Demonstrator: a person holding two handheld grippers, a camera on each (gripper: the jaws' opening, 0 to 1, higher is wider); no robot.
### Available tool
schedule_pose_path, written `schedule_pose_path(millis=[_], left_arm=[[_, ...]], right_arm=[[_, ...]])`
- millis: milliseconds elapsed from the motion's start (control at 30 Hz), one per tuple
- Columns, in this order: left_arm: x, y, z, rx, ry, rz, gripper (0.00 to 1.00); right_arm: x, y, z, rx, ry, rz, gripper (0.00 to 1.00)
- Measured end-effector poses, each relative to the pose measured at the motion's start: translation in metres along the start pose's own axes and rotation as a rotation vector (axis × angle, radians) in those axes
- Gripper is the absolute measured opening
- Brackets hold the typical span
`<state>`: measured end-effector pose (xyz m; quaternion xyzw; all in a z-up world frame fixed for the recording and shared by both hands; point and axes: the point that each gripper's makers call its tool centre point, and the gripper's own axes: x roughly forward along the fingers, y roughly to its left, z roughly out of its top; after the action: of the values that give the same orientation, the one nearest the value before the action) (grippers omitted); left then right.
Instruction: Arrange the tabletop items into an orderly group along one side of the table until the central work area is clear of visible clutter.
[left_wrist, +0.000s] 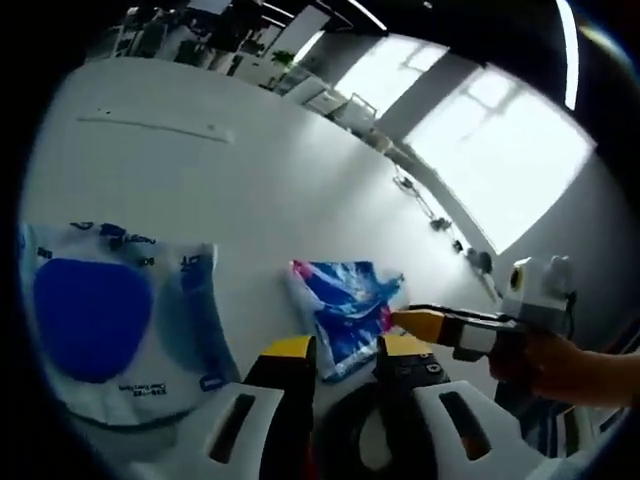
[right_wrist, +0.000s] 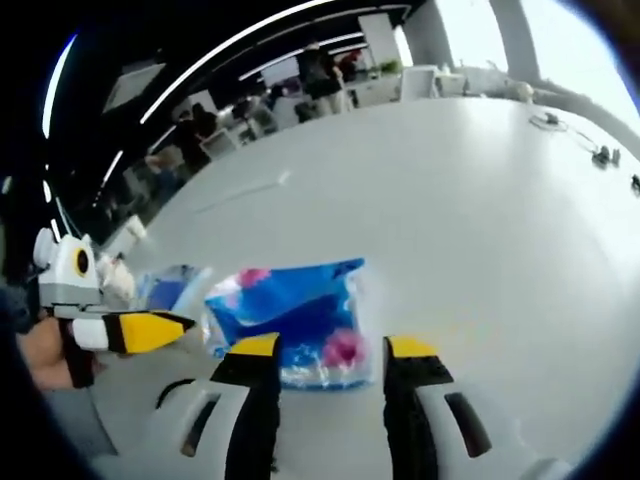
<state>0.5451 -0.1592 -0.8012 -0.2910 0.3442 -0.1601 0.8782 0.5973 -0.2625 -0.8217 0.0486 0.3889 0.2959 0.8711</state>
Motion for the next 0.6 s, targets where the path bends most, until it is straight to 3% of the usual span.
schedule_pose_path(millis=[367,400,500,600], left_arm=[[0.005,0.008,-0.009,-0.019,0.029,0.029,0.01],[0.005,0.008,-0.009,-0.016,0.027,0.030,0.00],[0.004,0.009,-0.008,-0.012,0.021,0.040,0.00],[0.001,0.009,-0.003,0.001,0.009,0.046,0.00]], right_arm=[[0.006,-0.004,-0.006,0.011,0.015,0.004,0.24],[0.006,-0.005,-0.007,0.005,0.018,0.002,0.22],[0.004,-0.011,-0.010,-0.010,0.034,-0.019,0.01],[0.004,-0.012,-0.011,-0.007,0.033,-0.019,0.00]])
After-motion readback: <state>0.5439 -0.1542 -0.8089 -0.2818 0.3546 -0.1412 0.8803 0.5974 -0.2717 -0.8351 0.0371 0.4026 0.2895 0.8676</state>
